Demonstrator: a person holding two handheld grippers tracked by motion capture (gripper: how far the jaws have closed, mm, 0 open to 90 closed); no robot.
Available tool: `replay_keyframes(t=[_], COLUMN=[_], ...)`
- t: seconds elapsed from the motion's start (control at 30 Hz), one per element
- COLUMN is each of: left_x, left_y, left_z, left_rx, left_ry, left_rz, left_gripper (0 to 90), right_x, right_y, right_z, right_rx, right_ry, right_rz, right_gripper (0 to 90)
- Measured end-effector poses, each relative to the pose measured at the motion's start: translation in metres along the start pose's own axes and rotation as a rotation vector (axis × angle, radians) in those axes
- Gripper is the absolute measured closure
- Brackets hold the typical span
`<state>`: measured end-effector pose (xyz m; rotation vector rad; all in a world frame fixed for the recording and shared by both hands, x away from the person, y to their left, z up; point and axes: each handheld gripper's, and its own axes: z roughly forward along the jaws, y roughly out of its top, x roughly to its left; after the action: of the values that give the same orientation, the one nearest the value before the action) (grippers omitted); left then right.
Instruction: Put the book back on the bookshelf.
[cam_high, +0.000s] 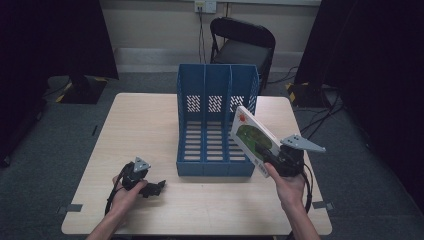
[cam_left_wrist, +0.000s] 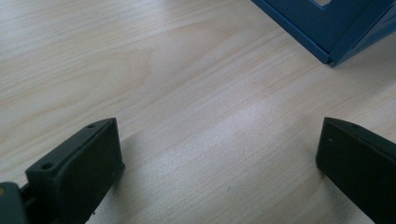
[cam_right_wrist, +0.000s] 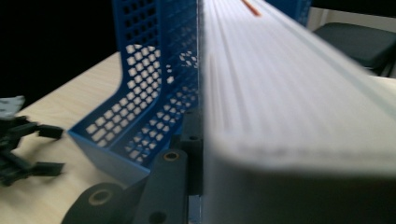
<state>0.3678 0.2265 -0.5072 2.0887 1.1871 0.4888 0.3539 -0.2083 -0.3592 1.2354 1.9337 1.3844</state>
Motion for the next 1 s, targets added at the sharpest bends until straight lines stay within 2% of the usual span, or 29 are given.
replay_keyframes(t=[0.27,0.37,0.43,0.67,1.0], left_x=[0.0,0.0,0.0,0.0,0.0], left_y=[0.0,0.0,0.0,0.0,0.001], left_z=[0.0,0.0,0.0,0.0,0.0], left_rx=[0.001,0.001,0.001,0.001,0.002], left_ry=[-0.002,-0.001,-0.001,-0.001,-0.004], left_rz=[0.002,0.003,0.002,0.003,0.004], left_gripper=[0.0,0.0,0.0,0.0,0.0], right_x=[-0.005,-0.006,-0.005,-0.006,-0.008], right_y=[0.005,0.007,0.009,0.019,0.026], right_z=[0.014,0.024,0.031,0.055,0.084], right_rx=[0.0,-0.002,0.002,0.003,0.015], right_ry=[-0.047,-0.06,-0.086,-0.127,-0.164], right_rz=[0.015,0.04,0.031,0.04,0.049], right_gripper=[76.5,76.5,76.5,76.5,76.5])
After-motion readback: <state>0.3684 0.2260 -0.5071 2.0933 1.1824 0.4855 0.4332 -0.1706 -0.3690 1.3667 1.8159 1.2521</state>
